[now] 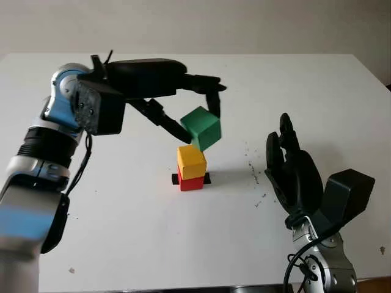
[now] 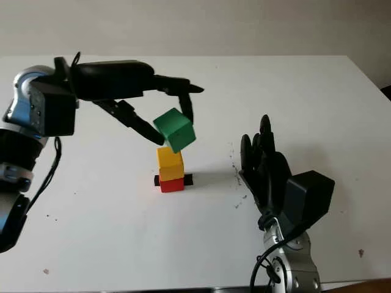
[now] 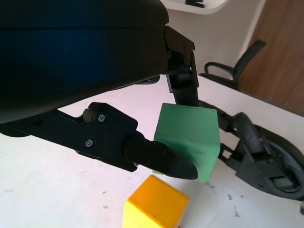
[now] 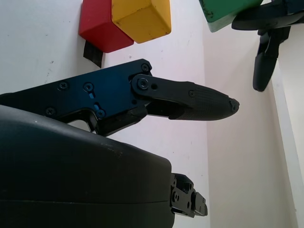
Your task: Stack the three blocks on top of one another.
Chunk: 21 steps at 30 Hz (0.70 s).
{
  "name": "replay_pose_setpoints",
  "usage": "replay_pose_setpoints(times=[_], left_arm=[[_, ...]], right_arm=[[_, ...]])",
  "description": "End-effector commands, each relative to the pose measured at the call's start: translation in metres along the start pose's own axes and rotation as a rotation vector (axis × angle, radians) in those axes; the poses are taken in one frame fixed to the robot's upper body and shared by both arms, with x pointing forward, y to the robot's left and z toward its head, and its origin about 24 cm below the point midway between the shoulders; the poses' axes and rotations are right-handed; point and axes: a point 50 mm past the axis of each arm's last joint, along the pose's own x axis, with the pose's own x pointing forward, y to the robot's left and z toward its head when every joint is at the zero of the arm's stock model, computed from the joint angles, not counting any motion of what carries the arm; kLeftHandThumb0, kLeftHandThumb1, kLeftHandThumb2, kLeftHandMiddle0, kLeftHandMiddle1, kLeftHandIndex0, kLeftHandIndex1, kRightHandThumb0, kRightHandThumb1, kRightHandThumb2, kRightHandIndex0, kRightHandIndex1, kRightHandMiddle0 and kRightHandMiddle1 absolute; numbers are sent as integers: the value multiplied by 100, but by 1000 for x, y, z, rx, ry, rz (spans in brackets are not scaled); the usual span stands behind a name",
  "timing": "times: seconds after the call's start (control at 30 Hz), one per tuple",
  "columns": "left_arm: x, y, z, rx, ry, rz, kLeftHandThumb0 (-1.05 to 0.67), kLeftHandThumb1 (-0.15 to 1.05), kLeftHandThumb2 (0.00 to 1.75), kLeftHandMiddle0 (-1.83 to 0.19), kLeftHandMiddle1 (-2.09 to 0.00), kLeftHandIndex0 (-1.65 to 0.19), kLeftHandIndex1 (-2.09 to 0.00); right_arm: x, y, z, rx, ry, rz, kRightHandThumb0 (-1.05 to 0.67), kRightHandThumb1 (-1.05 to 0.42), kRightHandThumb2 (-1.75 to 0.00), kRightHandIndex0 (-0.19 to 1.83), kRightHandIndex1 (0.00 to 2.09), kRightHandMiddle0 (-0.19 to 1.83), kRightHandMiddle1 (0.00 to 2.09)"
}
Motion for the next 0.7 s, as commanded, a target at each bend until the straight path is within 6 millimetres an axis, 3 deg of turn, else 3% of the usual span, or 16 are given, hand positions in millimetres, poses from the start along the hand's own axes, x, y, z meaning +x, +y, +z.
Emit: replay_pose_setpoints(times=[0.0, 0.67], left_arm=[[5, 8, 5, 33, -30, 4, -48, 105, 15, -18, -5, -23, -161], [6, 19, 4, 132, 37, -88, -46, 105, 19, -13, -4, -20, -164]], right_arm=[[-2, -3, 3, -11, -19, -7, -66, -105, -56, -19, 0, -19, 0], [-3, -2, 1, -18, -3, -6, -64, -105, -55, -19, 0, -19, 0]])
